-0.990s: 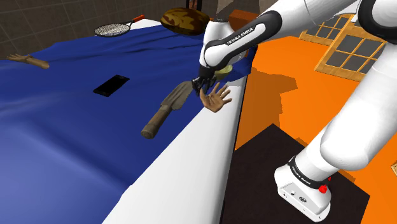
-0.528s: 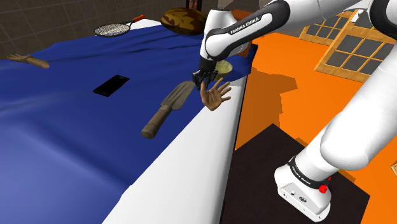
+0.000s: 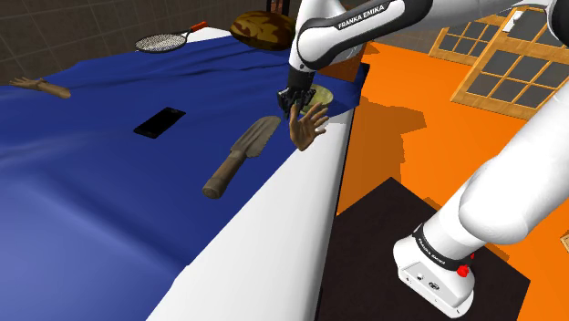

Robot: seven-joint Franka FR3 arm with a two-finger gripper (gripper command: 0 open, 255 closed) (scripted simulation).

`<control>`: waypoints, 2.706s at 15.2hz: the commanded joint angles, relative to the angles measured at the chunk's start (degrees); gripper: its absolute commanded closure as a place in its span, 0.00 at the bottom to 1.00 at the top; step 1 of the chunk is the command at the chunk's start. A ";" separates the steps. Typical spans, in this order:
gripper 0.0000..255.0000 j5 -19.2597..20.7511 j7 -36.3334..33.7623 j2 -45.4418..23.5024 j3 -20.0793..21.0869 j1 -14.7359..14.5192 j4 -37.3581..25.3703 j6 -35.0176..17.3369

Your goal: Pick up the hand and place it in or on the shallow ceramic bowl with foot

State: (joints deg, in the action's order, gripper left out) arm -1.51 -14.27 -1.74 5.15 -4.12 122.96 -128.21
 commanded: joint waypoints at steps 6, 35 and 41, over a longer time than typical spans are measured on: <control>1.00 -0.16 0.00 2.35 -0.02 0.03 -2.90 5.25; 1.00 -1.33 15.20 -27.62 -6.08 9.27 -45.46 18.33; 1.00 -1.41 15.37 -28.45 -6.05 9.25 -42.13 14.16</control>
State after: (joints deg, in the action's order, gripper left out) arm -2.90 1.09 -29.99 -0.89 5.13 80.28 -113.28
